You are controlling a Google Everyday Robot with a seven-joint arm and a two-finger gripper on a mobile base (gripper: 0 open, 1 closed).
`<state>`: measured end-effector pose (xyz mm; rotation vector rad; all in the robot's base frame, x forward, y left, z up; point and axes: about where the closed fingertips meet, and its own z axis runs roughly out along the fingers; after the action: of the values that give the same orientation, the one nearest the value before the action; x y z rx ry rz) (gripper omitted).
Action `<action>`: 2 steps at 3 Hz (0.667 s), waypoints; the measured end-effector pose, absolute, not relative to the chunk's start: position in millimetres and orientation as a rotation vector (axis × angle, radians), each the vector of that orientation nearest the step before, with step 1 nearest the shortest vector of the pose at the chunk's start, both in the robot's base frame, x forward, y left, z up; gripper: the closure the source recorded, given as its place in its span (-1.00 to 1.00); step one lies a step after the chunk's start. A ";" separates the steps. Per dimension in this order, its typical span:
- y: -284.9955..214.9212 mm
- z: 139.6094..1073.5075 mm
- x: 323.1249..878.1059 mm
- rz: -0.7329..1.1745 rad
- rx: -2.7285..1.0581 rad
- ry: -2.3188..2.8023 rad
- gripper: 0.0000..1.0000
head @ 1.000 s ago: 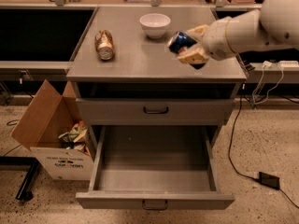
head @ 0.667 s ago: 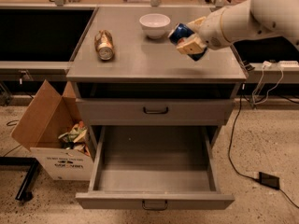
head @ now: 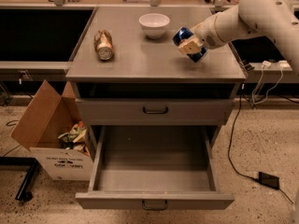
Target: Pick pepsi can from middle drawer and place on counter
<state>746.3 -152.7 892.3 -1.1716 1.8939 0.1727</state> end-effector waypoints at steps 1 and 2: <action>-157.8 883.6 756.0 0.172 -1.140 1.921 0.15; -158.5 880.7 759.8 0.176 -1.125 1.927 -0.31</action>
Offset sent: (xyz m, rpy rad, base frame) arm 0.0182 -0.0126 -0.0104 0.0273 0.0141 -0.0649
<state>759.8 -158.5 880.7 -1.1246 1.9270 0.1759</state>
